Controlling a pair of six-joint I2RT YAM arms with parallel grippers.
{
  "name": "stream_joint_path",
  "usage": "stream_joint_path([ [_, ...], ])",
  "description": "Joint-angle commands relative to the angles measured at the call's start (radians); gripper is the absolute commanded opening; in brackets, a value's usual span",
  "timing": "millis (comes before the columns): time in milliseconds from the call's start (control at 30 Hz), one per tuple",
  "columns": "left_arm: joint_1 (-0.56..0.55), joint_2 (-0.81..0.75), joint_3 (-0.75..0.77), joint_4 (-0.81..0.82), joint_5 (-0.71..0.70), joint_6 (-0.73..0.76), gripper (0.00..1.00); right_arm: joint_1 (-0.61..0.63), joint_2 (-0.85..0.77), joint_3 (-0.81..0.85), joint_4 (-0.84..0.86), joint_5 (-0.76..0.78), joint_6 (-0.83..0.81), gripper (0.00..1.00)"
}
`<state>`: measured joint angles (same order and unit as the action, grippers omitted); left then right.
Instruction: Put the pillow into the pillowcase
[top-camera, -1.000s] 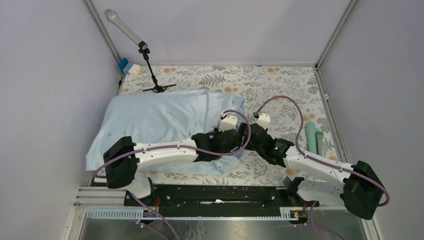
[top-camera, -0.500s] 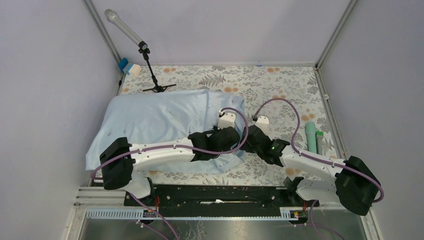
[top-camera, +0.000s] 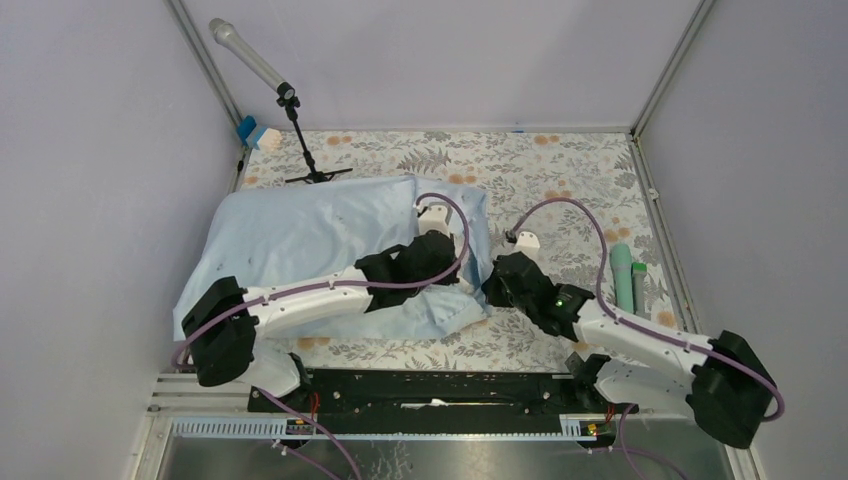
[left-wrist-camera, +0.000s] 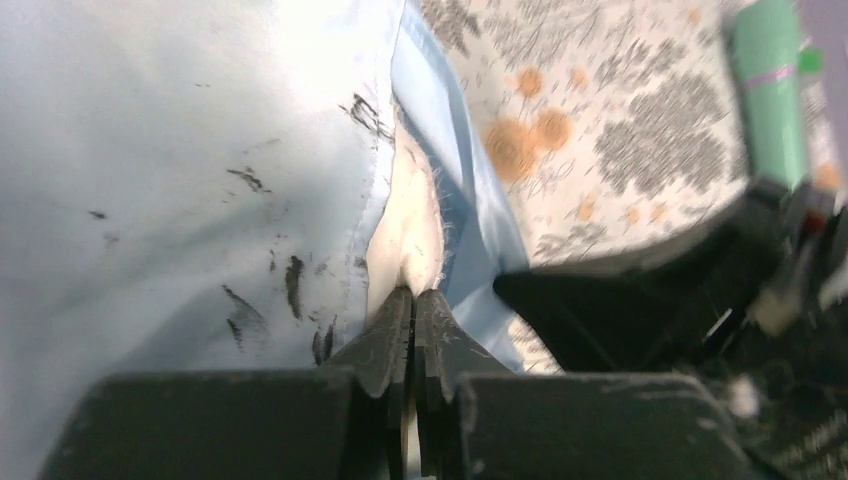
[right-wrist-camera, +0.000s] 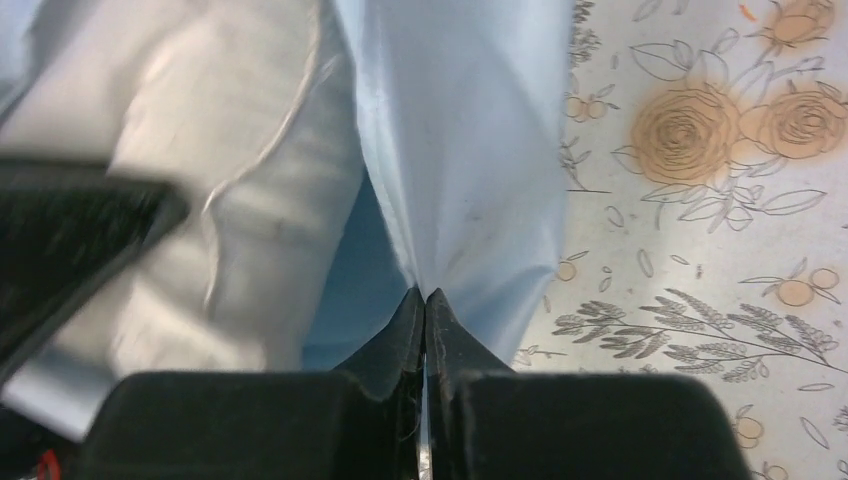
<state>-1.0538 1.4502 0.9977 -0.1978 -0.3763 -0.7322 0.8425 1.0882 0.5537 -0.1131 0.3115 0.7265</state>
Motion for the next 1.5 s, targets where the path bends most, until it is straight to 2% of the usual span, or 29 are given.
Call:
stream_joint_path([
  [0,0.071,-0.020,-0.023,0.313,0.075,-0.060,0.00,0.006,-0.153,-0.061,0.090,-0.117,-0.042,0.00],
  [100,0.104,0.031,-0.071,0.465,0.136,-0.069,0.00,0.008,-0.269,-0.053,0.091,-0.190,-0.090,0.00],
  [267,0.128,0.122,-0.140,0.597,0.217,-0.085,0.00,0.007,-0.418,0.074,-0.022,-0.280,-0.185,0.00],
  [400,0.127,0.165,-0.167,0.599,0.237,-0.089,0.00,0.007,-0.394,0.181,-0.079,-0.342,-0.209,0.00],
  [533,0.123,0.178,-0.198,0.586,0.272,-0.078,0.00,0.007,-0.351,0.241,-0.062,-0.367,-0.199,0.00],
  [600,0.098,0.185,-0.187,0.533,0.295,-0.050,0.00,0.007,-0.319,0.282,-0.083,-0.306,-0.193,0.00],
  [733,0.022,0.151,-0.162,0.331,0.245,-0.038,0.00,-0.005,-0.214,0.338,-0.175,-0.123,-0.178,0.00],
  [800,-0.004,0.094,-0.177,0.272,0.230,-0.062,0.12,-0.024,-0.176,0.313,-0.174,-0.119,-0.150,0.00],
  [867,-0.018,0.030,-0.174,0.193,0.209,-0.079,0.38,-0.039,-0.176,0.268,-0.145,-0.149,-0.125,0.00],
  [900,-0.023,0.001,-0.164,0.153,0.202,-0.082,0.46,-0.041,-0.187,0.241,-0.125,-0.158,-0.112,0.00],
  [967,-0.037,-0.049,-0.130,0.085,0.183,-0.080,0.51,-0.042,-0.216,0.196,-0.114,-0.150,-0.092,0.00],
  [1100,-0.055,-0.114,-0.033,-0.043,0.142,-0.072,0.50,-0.042,-0.291,0.097,-0.108,-0.152,-0.068,0.00],
  [1233,-0.063,-0.144,0.039,-0.121,0.108,-0.068,0.39,-0.042,-0.344,-0.002,-0.070,-0.214,-0.045,0.00],
  [1367,-0.063,-0.119,0.106,-0.181,0.069,-0.039,0.35,-0.042,-0.375,-0.061,-0.044,-0.250,-0.028,0.00],
  [1467,-0.063,-0.078,0.173,-0.233,0.052,0.002,0.36,-0.042,-0.392,-0.080,-0.075,-0.232,-0.037,0.00],
])
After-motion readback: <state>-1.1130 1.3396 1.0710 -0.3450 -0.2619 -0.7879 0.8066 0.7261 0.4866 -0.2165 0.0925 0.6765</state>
